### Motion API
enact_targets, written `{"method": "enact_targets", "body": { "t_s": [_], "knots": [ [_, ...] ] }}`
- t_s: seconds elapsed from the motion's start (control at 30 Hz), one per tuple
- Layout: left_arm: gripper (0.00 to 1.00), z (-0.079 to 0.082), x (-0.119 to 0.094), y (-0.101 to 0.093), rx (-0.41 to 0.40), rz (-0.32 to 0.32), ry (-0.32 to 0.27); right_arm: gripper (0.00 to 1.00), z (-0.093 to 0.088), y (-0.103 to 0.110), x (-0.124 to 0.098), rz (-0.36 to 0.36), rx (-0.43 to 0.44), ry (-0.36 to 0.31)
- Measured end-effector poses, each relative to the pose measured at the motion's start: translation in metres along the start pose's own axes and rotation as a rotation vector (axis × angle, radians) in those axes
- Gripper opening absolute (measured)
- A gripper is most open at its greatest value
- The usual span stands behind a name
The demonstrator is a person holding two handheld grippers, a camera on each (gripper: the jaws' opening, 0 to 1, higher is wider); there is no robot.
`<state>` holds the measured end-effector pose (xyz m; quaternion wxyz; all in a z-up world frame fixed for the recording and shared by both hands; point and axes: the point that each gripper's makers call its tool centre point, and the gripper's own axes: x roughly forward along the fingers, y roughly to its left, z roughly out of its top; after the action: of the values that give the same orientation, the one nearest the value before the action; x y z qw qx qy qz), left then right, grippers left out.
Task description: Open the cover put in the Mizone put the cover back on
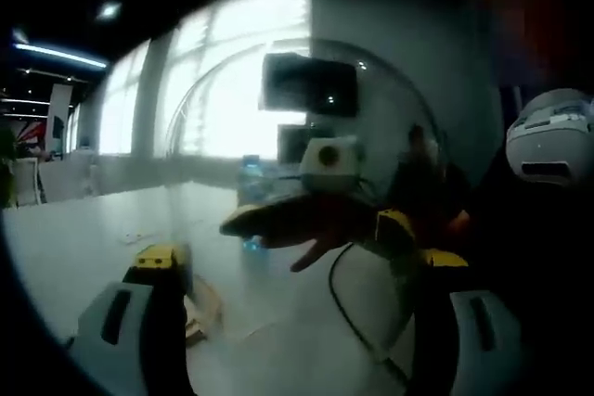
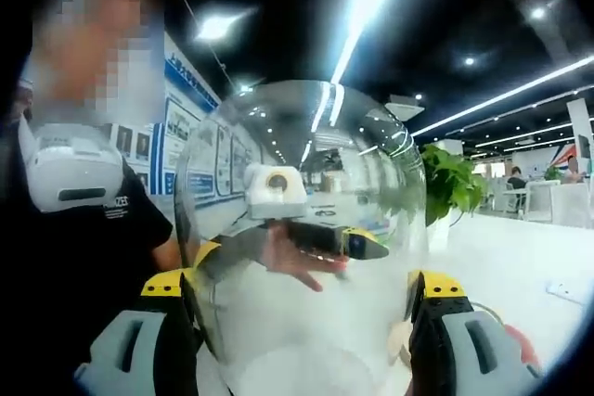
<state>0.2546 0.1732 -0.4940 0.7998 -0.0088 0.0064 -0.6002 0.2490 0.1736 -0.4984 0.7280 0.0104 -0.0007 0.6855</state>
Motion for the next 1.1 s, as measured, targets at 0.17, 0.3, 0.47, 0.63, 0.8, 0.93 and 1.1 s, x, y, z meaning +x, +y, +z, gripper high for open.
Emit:
{"method": "enact_targets", "body": {
  "t_s": [0.17, 0.3, 0.47, 0.63, 0.8, 0.93, 1.1],
  "knots": [
    [0.86, -0.0004, -0.0003, -0.0005, 0.0, 0.001, -0.002, 0.9, 0.0006, -0.0006, -0.0002, 0.001, 0.001, -0.006],
    [0.86, -0.0007, -0.0001, -0.0019, 0.0, 0.001, -0.001, 0.9, 0.001, 0.0005, -0.0003, 0.0, 0.0, -0.005],
    [0.86, -0.0007, -0.0002, -0.0024, 0.0, 0.001, -0.005, 0.9, 0.0011, 0.0004, -0.0008, 0.0, 0.0, -0.003],
    [0.86, -0.0006, -0.0001, -0.0036, 0.0, 0.0, -0.009, 0.9, 0.0016, 0.0014, -0.0012, -0.002, 0.001, -0.013],
    [0.86, 0.0, -0.0003, -0.0032, -0.001, 0.0, -0.025, 0.9, 0.0018, 0.0014, -0.0014, -0.001, 0.001, -0.016],
    [0.86, 0.0001, 0.0001, -0.0031, 0.0, -0.001, -0.024, 0.9, 0.0022, 0.0017, -0.0016, -0.002, 0.001, -0.028],
    [0.86, 0.0008, -0.0003, -0.0031, -0.001, -0.002, -0.042, 0.9, 0.0025, 0.0015, -0.0019, -0.001, 0.0, -0.035]
  ]
}}
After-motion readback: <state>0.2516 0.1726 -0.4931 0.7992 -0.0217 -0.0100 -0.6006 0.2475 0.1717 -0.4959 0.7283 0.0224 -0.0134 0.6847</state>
